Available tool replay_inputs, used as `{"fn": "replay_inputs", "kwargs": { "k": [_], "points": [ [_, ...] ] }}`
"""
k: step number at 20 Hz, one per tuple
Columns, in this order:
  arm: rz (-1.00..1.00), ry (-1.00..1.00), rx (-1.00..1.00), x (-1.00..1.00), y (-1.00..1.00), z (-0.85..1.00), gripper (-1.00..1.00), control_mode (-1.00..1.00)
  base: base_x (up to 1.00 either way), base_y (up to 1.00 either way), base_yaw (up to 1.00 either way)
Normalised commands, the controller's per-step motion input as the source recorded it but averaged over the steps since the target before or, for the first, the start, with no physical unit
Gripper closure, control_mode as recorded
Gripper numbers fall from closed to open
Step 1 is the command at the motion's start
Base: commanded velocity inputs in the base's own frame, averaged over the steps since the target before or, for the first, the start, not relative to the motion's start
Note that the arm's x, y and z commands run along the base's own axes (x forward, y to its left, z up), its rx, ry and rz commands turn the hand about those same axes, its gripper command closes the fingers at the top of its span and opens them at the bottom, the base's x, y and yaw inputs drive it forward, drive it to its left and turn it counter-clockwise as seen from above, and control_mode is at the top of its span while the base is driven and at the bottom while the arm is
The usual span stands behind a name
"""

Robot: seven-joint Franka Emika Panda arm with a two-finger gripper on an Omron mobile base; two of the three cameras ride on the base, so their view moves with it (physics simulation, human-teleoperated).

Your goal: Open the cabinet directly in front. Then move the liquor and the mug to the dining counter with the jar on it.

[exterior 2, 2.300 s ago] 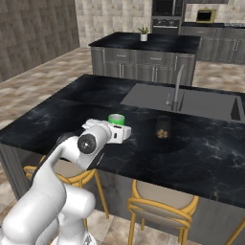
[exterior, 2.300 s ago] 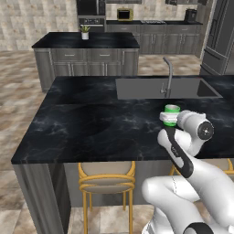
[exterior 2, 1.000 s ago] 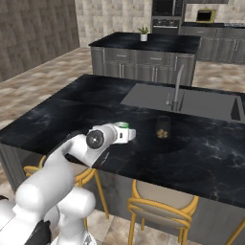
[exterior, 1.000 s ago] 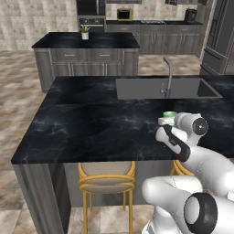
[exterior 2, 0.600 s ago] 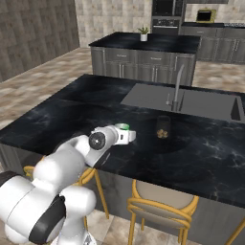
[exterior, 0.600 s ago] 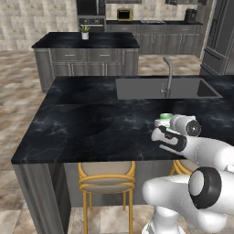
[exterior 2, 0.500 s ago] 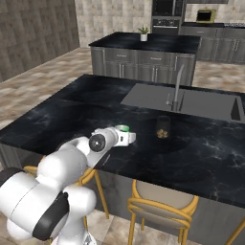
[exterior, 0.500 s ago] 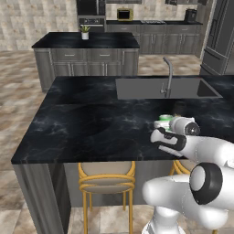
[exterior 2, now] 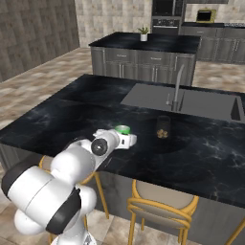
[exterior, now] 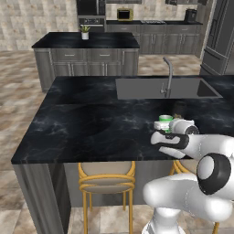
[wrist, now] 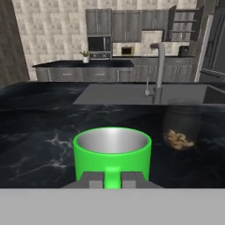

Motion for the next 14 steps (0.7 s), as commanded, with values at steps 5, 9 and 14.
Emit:
{"fn": "replay_inputs", "kwargs": {
  "k": [5, 9, 14],
  "points": [
    [0.0, -0.06, 0.06, 0.0, 0.0, -0.18, 1.0, -1.0, 0.0, 0.0, 0.0],
    [0.0, -0.14, 0.01, 0.0, 0.0, -0.26, 1.0, -1.0, 0.0, 0.0, 0.0],
    [0.0, -0.18, 0.0, 0.0, 0.0, -0.4, 1.0, -1.0, 0.0, 0.0, 0.0]
  ]
}}
